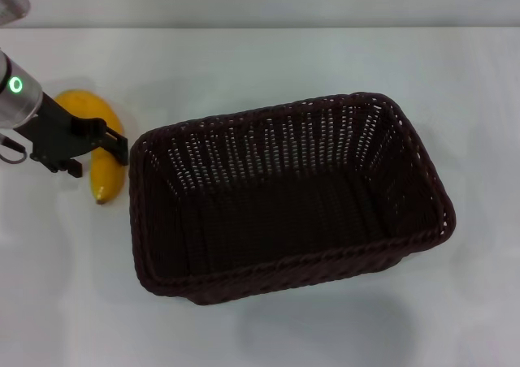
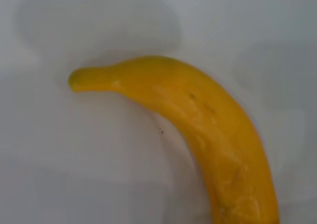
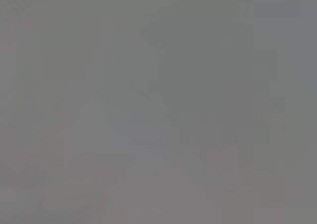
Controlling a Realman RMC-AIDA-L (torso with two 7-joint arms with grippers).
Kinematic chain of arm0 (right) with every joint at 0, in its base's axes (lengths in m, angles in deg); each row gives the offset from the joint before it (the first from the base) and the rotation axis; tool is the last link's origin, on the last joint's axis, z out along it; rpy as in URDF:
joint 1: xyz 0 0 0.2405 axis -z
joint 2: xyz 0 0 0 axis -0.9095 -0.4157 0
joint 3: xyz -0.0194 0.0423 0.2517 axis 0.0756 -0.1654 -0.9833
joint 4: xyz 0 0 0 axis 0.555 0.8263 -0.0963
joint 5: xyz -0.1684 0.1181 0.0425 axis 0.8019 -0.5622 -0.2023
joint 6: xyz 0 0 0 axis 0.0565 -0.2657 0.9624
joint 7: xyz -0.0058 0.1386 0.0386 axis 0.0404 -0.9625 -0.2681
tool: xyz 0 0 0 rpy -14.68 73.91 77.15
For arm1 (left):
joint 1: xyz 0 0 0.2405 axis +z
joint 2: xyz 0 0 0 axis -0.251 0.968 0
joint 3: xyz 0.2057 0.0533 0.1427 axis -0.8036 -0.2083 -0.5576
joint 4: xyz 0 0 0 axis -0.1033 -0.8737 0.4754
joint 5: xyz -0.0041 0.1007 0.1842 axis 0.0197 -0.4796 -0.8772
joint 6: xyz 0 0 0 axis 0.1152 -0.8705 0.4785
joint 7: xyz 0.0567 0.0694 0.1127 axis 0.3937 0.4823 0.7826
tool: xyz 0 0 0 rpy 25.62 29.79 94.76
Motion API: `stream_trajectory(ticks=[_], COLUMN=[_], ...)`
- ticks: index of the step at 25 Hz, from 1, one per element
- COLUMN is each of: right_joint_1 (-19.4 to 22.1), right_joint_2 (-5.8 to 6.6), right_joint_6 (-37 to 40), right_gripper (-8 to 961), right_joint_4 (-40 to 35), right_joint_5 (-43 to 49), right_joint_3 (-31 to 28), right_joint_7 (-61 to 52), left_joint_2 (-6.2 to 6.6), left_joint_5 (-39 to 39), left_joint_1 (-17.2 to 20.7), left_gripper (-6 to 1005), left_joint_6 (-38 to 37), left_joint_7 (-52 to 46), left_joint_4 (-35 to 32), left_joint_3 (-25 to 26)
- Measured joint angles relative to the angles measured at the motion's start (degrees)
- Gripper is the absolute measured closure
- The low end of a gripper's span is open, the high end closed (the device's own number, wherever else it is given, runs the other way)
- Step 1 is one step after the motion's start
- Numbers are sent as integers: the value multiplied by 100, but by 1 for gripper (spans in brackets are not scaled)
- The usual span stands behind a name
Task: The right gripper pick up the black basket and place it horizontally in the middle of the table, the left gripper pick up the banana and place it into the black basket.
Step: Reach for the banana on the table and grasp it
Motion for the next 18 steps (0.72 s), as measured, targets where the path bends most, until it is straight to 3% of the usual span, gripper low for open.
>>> stream_trajectory(ticks=[5, 11, 14, 18], right_joint_1=[0, -12, -14, -16], right_joint_2=[-5, -8, -8, -8], right_joint_6=[30, 58, 58, 26], right_gripper=[505, 505, 505, 505], right_joint_4=[6, 30, 34, -2], right_joint_5=[-10, -6, -18, -36], right_joint_3=[68, 124, 128, 146], right_joint_7=[0, -1, -18, -46], left_joint_2=[-11, -29, -33, -36], left_joint_5=[-123, -146, -147, 1], left_joint_1=[12, 31, 33, 97], left_gripper=[270, 473, 487, 506], left_joint_6=[-53, -167, -170, 511], left_joint_7=[61, 284, 359, 586], left_joint_4=[-5, -65, -148, -1288], left_joint_3=[0, 0, 0, 42])
